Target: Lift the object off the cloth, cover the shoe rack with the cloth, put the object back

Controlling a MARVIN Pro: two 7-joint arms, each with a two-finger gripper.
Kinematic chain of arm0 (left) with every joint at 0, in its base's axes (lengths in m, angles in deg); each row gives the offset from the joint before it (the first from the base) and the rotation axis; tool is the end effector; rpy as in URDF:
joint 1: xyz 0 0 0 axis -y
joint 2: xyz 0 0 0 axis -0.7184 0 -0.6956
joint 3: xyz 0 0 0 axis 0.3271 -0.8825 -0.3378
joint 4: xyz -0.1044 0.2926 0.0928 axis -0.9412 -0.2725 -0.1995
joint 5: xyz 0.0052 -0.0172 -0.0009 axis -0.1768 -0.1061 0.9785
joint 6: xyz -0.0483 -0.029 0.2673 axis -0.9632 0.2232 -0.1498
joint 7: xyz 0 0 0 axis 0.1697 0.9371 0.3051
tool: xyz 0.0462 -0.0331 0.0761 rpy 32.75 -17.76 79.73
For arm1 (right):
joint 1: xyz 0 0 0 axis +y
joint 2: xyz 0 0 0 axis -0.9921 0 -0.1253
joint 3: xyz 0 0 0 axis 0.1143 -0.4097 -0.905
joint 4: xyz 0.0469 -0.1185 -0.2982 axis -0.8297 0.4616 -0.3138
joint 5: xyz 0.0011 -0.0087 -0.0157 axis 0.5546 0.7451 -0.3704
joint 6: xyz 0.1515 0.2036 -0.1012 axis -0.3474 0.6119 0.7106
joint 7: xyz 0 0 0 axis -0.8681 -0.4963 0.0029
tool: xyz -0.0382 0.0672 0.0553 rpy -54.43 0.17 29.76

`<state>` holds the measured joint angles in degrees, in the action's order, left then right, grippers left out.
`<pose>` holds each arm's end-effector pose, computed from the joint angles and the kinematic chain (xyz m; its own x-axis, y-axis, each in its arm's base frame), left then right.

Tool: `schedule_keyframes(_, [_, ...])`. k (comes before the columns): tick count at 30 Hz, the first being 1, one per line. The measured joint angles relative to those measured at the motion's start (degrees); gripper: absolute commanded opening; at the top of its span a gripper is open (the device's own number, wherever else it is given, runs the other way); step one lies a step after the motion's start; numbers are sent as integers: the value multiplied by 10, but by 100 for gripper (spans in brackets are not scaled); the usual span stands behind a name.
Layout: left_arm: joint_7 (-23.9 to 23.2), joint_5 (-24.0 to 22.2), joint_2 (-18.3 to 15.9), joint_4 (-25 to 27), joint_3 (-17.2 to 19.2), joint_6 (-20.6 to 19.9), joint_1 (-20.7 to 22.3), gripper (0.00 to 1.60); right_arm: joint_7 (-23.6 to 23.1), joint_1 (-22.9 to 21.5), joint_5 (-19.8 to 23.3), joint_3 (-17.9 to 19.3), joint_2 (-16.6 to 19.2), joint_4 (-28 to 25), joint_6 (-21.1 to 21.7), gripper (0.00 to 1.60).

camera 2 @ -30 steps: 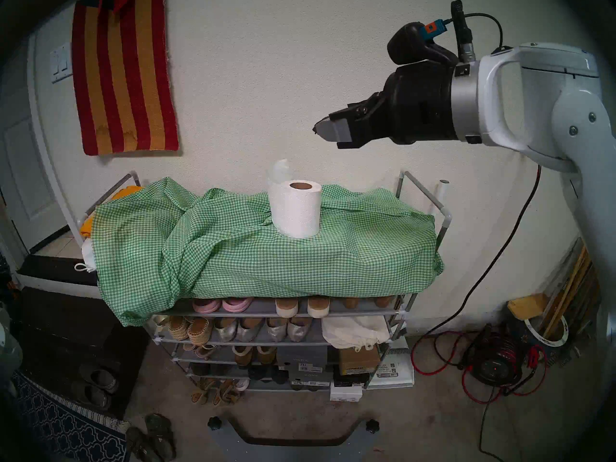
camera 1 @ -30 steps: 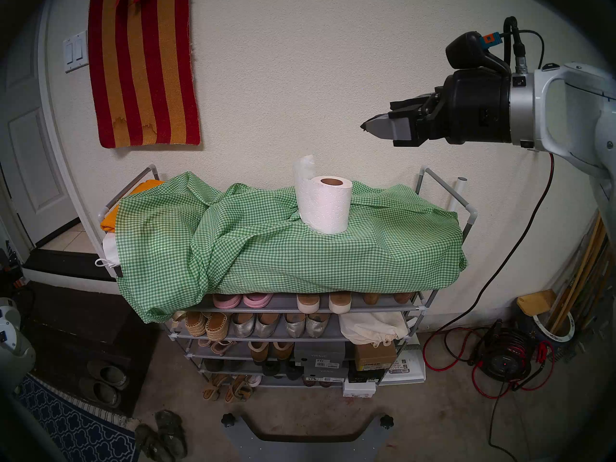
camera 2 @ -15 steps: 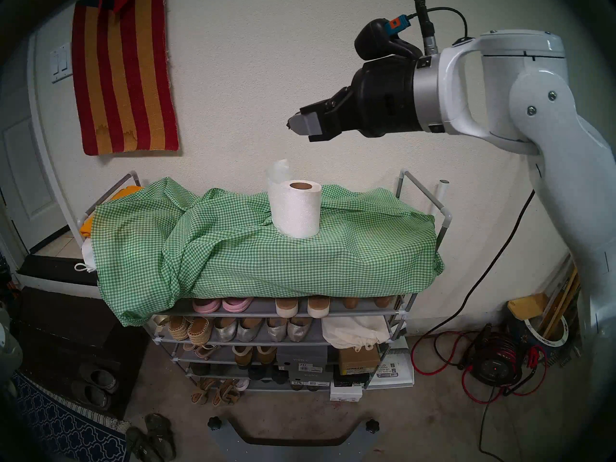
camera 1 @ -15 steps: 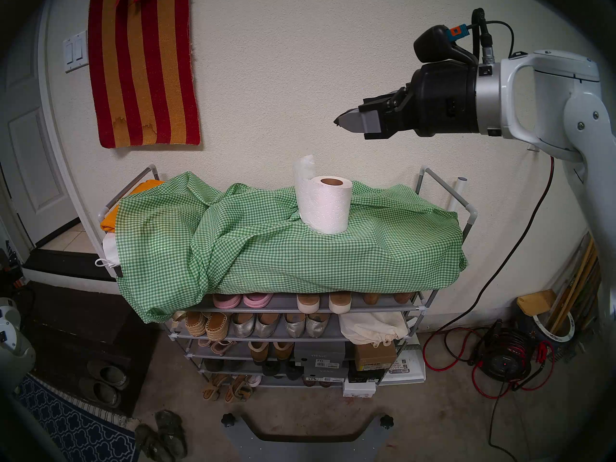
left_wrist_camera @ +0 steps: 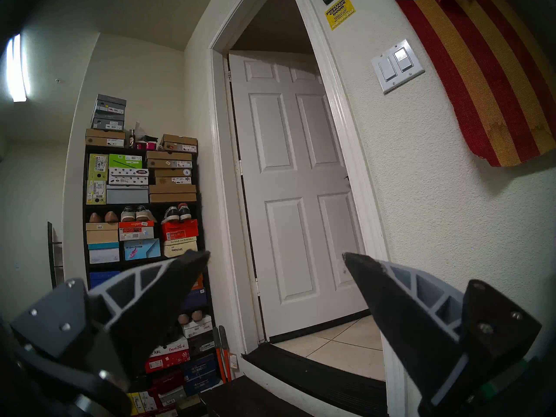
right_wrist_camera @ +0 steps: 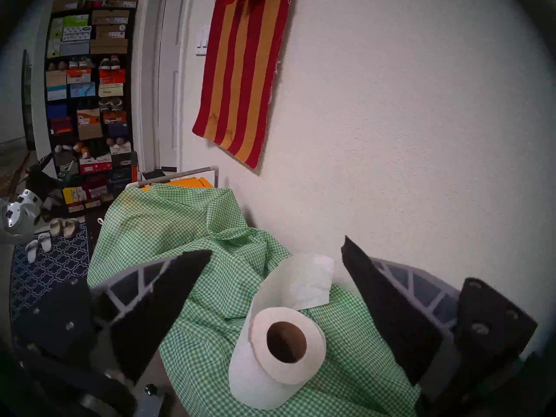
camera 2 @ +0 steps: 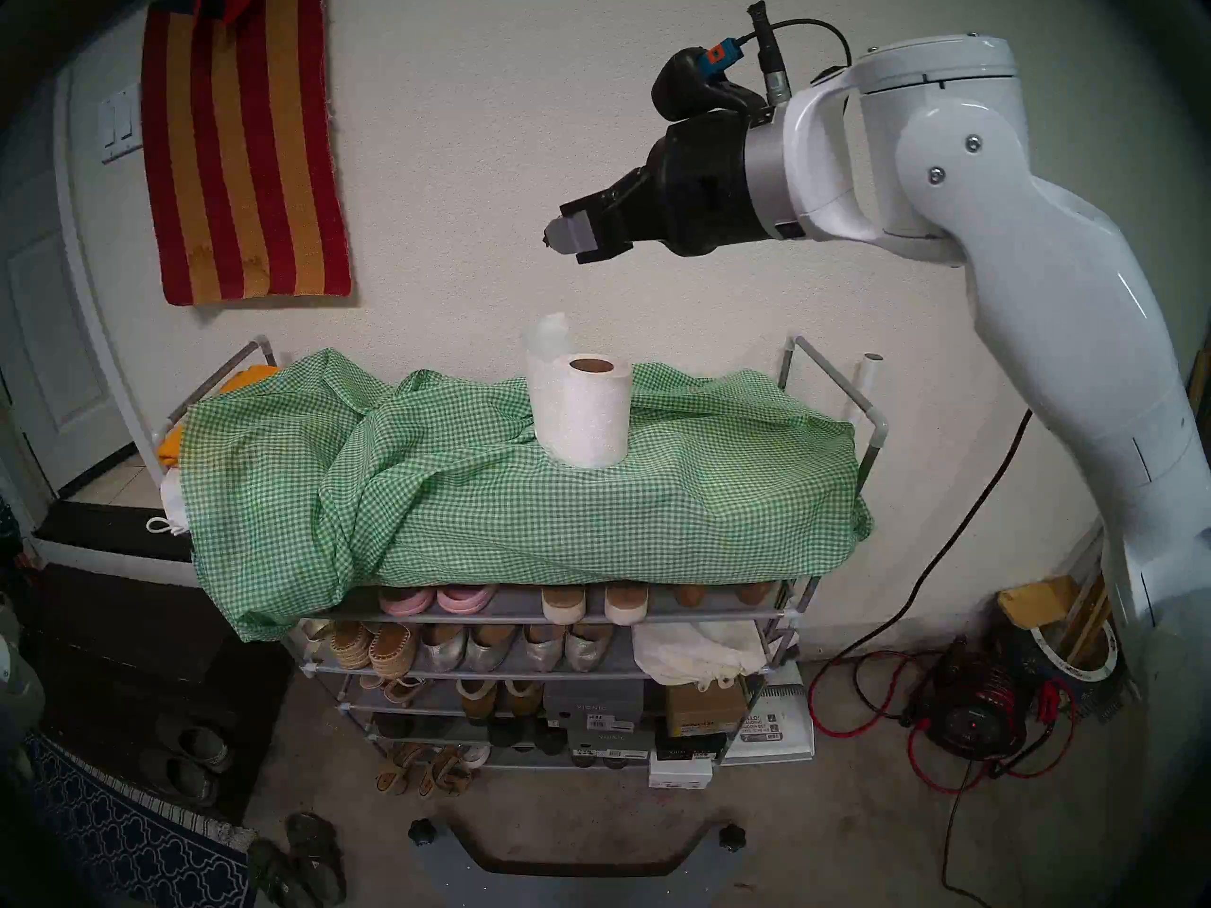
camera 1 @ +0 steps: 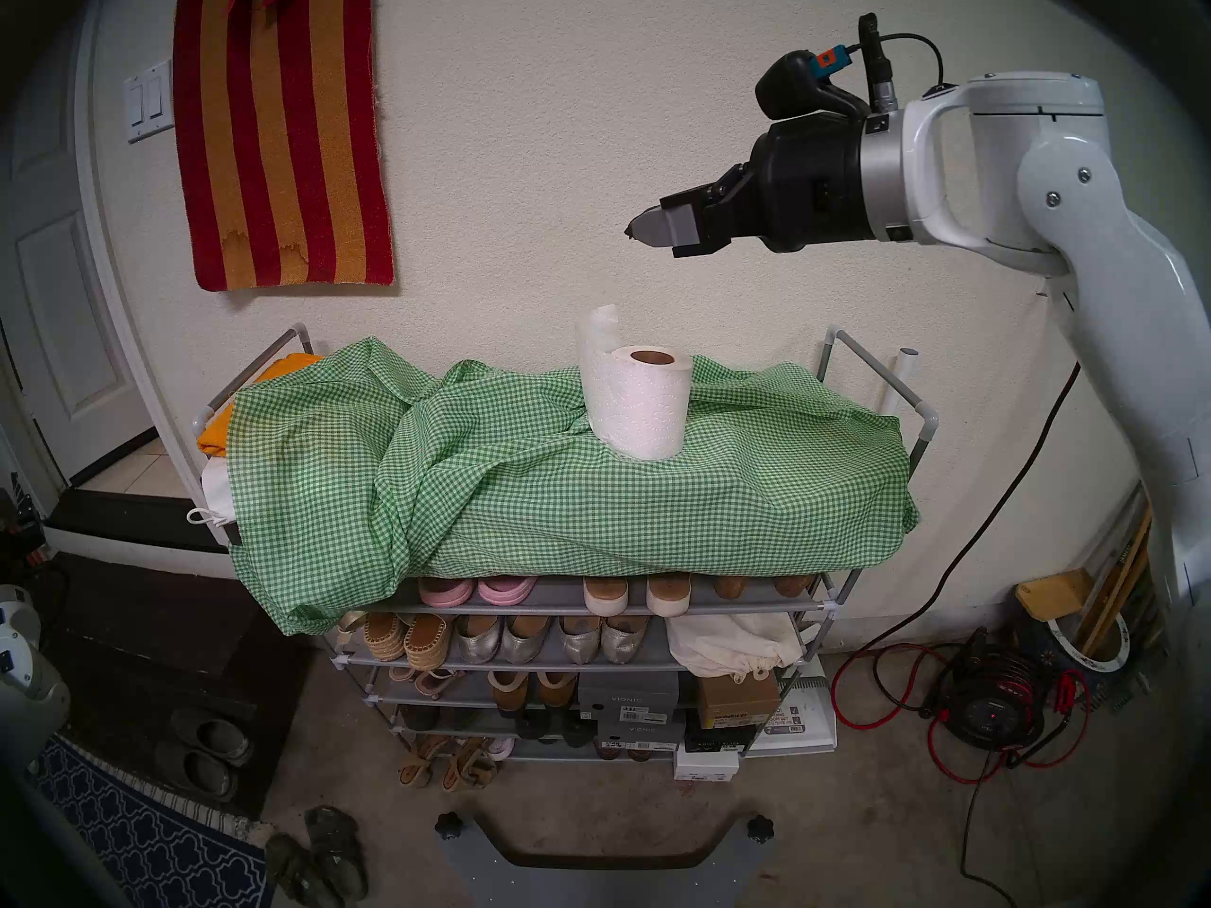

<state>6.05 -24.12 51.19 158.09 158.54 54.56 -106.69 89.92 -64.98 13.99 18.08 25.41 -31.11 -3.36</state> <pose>0.1708 0.4622 -0.1759 -0.1408 -0.4018 0.9048 0.7807 -0.6070 -0.1481 0.3957 0.0109 0.0809 0.0565 0.3445 0.9371 0.7146 -0.6695 0.2031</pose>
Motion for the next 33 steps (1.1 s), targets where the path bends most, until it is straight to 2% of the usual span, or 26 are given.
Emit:
schedule_keyframes(11, [0,0,0,0,0,0,0,160,-8,-62,-14,-78,-32,57,0,160])
schedule_keyframes(18, [0,0,0,0,0,0,0,160,-23,-97,-13,-104,-39,65,0,160])
schedule_keyframes(26, [0,0,0,0,0,0,0,160,-46,-142,-1,-129,-31,67,0,160])
schedule_keyframes(33, [0,0,0,0,0,0,0,160,-66,-179,7,-157,-9,54,0,160])
